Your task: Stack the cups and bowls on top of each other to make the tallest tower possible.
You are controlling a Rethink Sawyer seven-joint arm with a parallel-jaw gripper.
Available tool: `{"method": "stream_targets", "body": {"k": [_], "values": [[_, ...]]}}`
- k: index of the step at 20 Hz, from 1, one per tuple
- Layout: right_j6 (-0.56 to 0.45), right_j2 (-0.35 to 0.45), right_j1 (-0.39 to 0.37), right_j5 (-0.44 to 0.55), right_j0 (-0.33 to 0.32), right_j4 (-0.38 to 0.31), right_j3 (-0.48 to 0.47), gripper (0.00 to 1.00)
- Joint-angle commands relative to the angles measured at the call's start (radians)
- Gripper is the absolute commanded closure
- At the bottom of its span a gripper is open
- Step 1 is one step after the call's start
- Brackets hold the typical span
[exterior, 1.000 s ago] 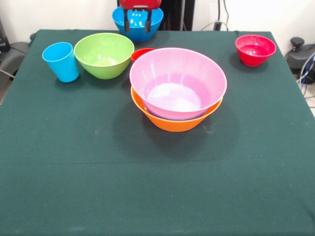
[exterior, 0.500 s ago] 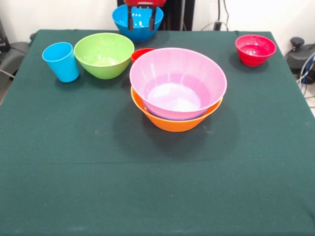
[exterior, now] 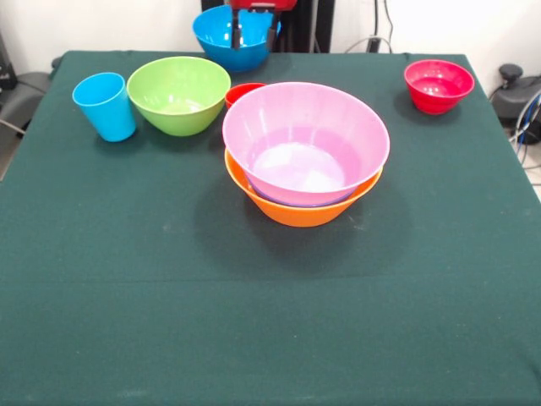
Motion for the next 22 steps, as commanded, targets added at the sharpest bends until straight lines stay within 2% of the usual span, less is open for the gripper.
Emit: {"method": "stream_targets", "body": {"k": [1,9,16,22], "values": [[0.101,-0.085,0.093,-0.036,0.042,-0.039,0.023,0.00],[0.131,-0.190,0.134,-0.077,0.083,-0.045,0.014,0.00],[0.167,-0.288,0.192,-0.166,0.130,-0.048,-0.006,0.00],[0.116,-0.310,0.226,-0.211,0.118,-0.020,-0.036,0.00]]}}
